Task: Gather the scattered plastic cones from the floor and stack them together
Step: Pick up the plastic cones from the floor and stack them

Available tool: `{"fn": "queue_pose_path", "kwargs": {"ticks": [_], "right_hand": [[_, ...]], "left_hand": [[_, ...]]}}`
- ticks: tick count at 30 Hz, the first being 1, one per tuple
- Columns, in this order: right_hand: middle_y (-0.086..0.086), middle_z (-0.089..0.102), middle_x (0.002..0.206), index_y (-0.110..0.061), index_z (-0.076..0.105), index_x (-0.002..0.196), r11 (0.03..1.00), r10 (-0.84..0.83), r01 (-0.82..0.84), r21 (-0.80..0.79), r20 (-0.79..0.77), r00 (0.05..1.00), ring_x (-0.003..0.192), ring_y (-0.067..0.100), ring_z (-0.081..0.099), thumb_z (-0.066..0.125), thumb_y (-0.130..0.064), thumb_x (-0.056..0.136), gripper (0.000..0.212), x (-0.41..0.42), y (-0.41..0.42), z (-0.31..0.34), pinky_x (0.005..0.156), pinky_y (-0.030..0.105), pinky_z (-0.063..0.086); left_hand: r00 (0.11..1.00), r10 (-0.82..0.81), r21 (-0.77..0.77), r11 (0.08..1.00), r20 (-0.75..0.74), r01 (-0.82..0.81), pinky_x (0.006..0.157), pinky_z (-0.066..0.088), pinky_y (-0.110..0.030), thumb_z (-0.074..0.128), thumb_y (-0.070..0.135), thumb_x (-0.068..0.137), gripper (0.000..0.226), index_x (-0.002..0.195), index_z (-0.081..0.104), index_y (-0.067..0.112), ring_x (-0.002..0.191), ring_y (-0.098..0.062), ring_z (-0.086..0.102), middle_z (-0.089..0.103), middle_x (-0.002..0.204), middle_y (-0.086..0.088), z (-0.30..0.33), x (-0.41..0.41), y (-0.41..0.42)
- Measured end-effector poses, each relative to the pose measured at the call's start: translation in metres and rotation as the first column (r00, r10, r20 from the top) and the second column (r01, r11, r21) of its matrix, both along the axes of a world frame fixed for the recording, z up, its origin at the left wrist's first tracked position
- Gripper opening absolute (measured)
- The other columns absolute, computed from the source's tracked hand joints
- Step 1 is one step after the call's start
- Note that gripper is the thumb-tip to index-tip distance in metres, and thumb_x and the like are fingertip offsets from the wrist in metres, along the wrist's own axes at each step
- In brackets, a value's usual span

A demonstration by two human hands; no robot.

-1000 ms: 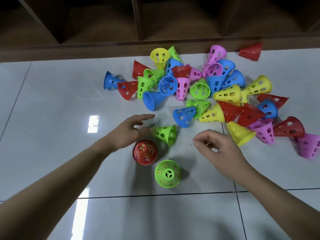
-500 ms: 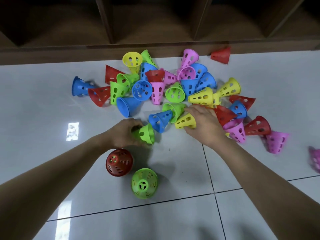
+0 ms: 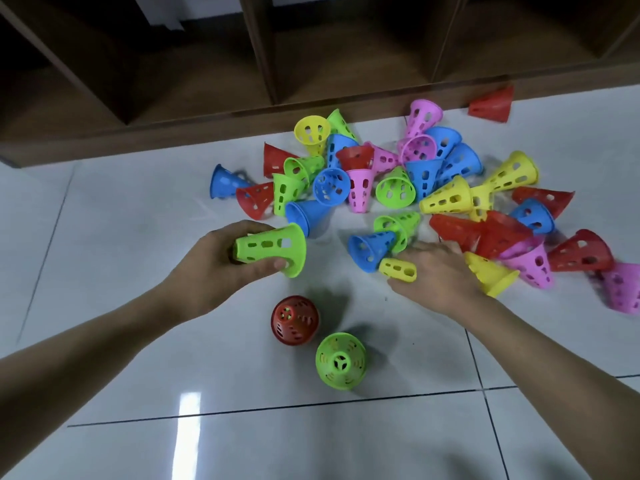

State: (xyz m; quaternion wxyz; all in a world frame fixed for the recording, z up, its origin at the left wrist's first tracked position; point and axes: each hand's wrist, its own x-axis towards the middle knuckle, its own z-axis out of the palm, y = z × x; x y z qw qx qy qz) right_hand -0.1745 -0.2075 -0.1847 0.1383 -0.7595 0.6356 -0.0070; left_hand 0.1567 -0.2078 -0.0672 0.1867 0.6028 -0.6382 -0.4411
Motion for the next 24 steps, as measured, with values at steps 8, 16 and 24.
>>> {"fn": "queue_pose_path", "kwargs": {"ticks": [8, 16, 24], "right_hand": [[-0.001, 0.051, 0.057, -0.017, 0.062, 0.067, 0.942, -0.334, 0.257, 0.216, 0.526, 0.782, 0.058, 0.010, 0.049, 0.072, -0.048, 0.082, 0.036, 0.012, 0.028, 0.016, 0.053, 0.022, 0.035], [-0.003, 0.049, 0.060, -0.013, 0.062, 0.073, 0.923, -0.378, 0.158, 0.352, 0.743, 0.552, 0.059, 0.007, 0.045, 0.068, -0.052, 0.082, 0.040, 0.046, 0.070, 0.042, 0.060, 0.029, 0.037], [-0.010, 0.064, 0.077, -0.030, 0.062, 0.090, 0.983, -0.168, 0.014, 0.182, 0.872, 0.460, 0.076, 0.013, 0.056, 0.064, -0.046, 0.087, 0.016, 0.061, 0.088, 0.092, 0.075, 0.034, 0.048]], "left_hand": [[0.965, -0.136, -0.201, 0.963, 0.223, 0.182, 0.061, 0.042, -0.012, 0.082, 0.034, 0.079, 0.033, 0.107, 0.066, 0.029, 0.073, -0.010, 0.053, 0.066, 0.086, 0.012, 0.015, -0.001, 0.039], [0.913, -0.220, -0.168, 0.942, 0.344, 0.291, 0.065, 0.044, -0.012, 0.075, 0.040, 0.085, 0.040, 0.121, 0.062, 0.029, 0.085, -0.007, 0.054, 0.054, 0.090, 0.021, -0.038, -0.003, 0.074], [0.905, -0.274, -0.105, 0.941, 0.325, 0.323, 0.068, 0.046, -0.016, 0.071, 0.049, 0.082, 0.045, 0.123, 0.059, 0.035, 0.084, -0.008, 0.056, 0.054, 0.088, 0.020, -0.043, -0.005, 0.068]]}}
